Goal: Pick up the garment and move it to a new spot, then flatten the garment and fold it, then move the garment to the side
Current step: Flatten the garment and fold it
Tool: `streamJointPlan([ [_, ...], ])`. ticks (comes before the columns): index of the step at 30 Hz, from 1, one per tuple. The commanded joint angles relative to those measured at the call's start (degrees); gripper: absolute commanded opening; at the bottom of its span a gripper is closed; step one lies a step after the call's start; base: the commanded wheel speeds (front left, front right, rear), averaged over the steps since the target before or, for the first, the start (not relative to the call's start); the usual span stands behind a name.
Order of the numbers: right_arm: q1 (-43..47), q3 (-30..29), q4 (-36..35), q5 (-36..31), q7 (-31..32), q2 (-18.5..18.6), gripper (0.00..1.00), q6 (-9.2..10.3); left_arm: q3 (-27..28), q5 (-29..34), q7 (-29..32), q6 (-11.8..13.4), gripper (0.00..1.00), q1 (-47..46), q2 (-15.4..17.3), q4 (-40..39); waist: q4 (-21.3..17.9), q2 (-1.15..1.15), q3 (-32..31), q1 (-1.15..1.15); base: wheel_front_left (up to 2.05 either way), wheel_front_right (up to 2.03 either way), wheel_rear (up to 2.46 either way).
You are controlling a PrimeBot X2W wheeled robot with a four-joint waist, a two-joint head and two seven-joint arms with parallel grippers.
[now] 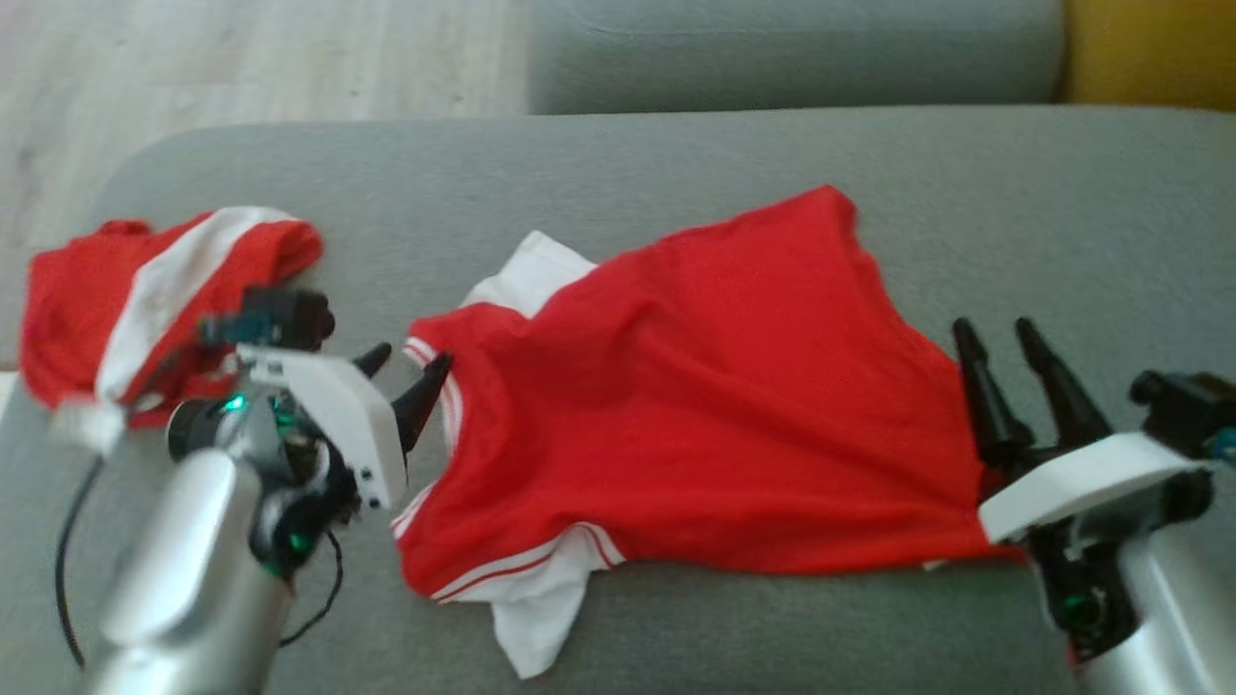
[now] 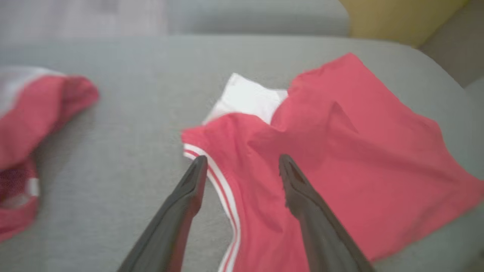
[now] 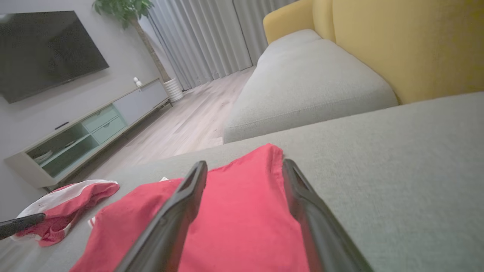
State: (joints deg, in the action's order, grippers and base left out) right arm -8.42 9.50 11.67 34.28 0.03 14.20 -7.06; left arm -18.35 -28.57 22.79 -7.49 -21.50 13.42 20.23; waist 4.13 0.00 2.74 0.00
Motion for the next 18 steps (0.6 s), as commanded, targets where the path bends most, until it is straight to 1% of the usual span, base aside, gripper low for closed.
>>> streamJointPlan([
  [1,-0.6,0.2,-2.3,-0.7,0.0,0.3,1.0,-0.43,0.9,-2.7,2.4,0.0,1.0,-3.7,2.0,-0.9,-2.3,0.0,1.3,0.0,0.0,0.0,0.0],
  [4,-1.0,0.1,-2.5,-2.3,0.7,-1.3,1.0,-0.43,-2.9,-9.2,11.0,0.0,1.0,-6.9,4.5,2.4,-5.1,0.0,2.1,0.0,0.0,0.0,0.0],
  [6,-1.2,-0.1,-2.7,-2.7,1.0,-2.0,1.0,-0.43,-4.6,-12.1,14.7,0.0,1.0,-8.4,5.7,4.6,-6.7,0.0,2.7,0.0,0.0,0.0,0.0],
  [8,-1.5,-0.2,-2.8,-3.1,1.3,-2.3,1.0,-0.43,-4.9,-13.9,16.6,0.0,1.0,-9.8,6.3,7.5,-8.0,0.0,3.1,0.0,0.0,0.0,0.0],
  [10,-1.7,-0.1,-2.9,-3.3,1.5,-2.6,1.0,-0.43,-5.4,-13.6,17.5,0.0,1.0,-11.3,6.9,10.8,-9.2,0.0,3.7,0.0,0.0,0.0,0.0],
  [16,-2.7,0.5,-2.9,-3.2,1.5,-3.5,1.0,-0.43,-5.5,-14.3,18.2,0.1,1.0,-15.4,6.0,19.7,-11.5,0.0,5.3,0.0,0.0,0.0,0.0],
  [17,-2.8,0.6,-2.8,-3.3,1.4,-3.6,1.0,-0.43,-5.7,-14.3,18.3,0.1,0.95,-16.1,6.1,20.9,-11.7,0.0,5.4,0.0,0.0,0.0,0.0],
  [18,-2.9,0.8,-2.7,-3.3,1.2,-3.6,1.0,-0.43,-6.0,-14.2,18.4,0.1,0.39,-16.7,6.3,21.9,-11.9,0.0,5.6,0.0,0.0,0.0,0.0],
])
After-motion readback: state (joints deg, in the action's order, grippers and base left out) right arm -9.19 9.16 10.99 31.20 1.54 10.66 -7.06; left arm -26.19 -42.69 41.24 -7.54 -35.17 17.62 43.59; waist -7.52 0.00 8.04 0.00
